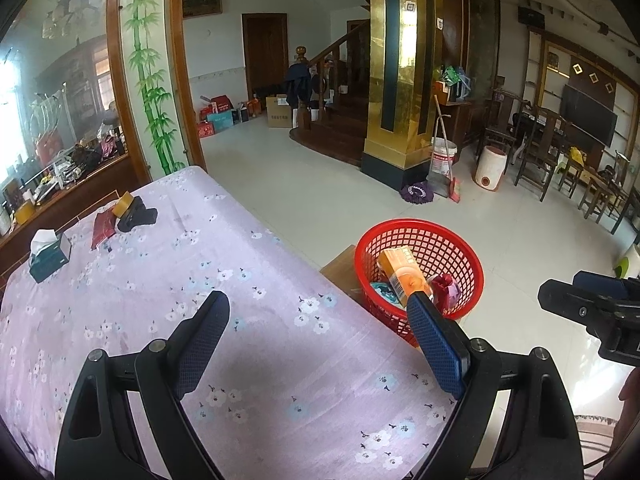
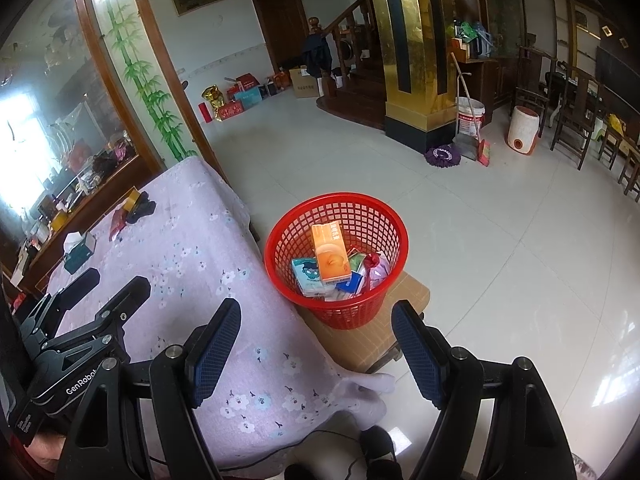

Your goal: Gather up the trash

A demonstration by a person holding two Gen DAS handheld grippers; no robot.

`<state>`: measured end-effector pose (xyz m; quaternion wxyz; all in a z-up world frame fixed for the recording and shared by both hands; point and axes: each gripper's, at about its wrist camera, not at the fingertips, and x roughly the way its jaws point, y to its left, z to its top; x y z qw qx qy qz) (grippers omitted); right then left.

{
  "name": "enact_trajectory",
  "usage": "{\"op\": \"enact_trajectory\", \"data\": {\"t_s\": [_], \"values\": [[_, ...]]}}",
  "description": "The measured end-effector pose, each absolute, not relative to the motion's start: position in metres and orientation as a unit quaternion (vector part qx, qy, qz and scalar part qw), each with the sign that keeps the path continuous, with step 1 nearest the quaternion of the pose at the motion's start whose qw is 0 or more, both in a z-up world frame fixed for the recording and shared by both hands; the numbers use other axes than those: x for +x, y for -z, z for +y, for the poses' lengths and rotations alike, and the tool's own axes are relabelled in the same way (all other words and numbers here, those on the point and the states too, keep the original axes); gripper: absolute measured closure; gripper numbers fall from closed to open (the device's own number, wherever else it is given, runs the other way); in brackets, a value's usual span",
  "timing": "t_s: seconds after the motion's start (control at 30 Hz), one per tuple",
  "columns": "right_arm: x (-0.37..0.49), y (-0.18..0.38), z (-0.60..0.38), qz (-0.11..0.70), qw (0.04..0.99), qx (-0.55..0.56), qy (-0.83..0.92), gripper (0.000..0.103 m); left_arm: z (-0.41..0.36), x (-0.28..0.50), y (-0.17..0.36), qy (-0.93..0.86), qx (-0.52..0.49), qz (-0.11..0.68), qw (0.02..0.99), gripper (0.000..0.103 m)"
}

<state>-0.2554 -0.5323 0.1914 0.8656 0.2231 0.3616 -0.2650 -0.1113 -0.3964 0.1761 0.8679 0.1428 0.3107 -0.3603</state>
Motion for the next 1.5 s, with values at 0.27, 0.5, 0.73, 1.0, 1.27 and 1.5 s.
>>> {"op": "enact_trajectory", "data": {"t_s": [0.27, 0.5, 0.73, 1.0, 1.27, 1.5], "values": [[-0.249, -0.187, -0.534, 0.371, 0.862, 0.222, 0.265, 0.02, -0.396, -0.108, -0.174, 0.355, 0.143, 0.318, 0.868, 0.014], [-0.246, -0.184, -0.533, 0.379, 0.859, 0.198, 0.281, 0.019, -0.393, -0.108, -0.17, 0.352, 0.144, 0.32, 0.868, 0.014], [-0.245, -0.182, -0.533, 0.382, 0.858, 0.202, 0.277, 0.018, -0.39, -0.107, -0.167, 0.346, 0.145, 0.323, 0.869, 0.014], [-0.237, -0.177, -0.525, 0.394, 0.859, 0.194, 0.263, 0.018, -0.375, -0.102, -0.161, 0.332, 0.136, 0.339, 0.87, 0.014], [-0.214, -0.162, -0.503, 0.421, 0.858, 0.179, 0.233, 0.018, -0.334, -0.094, -0.146, 0.291, 0.122, 0.359, 0.878, 0.014], [-0.167, -0.135, -0.451, 0.46, 0.86, 0.134, 0.172, 0.018, -0.262, -0.078, -0.12, 0.217, 0.101, 0.395, 0.887, 0.014]]}}
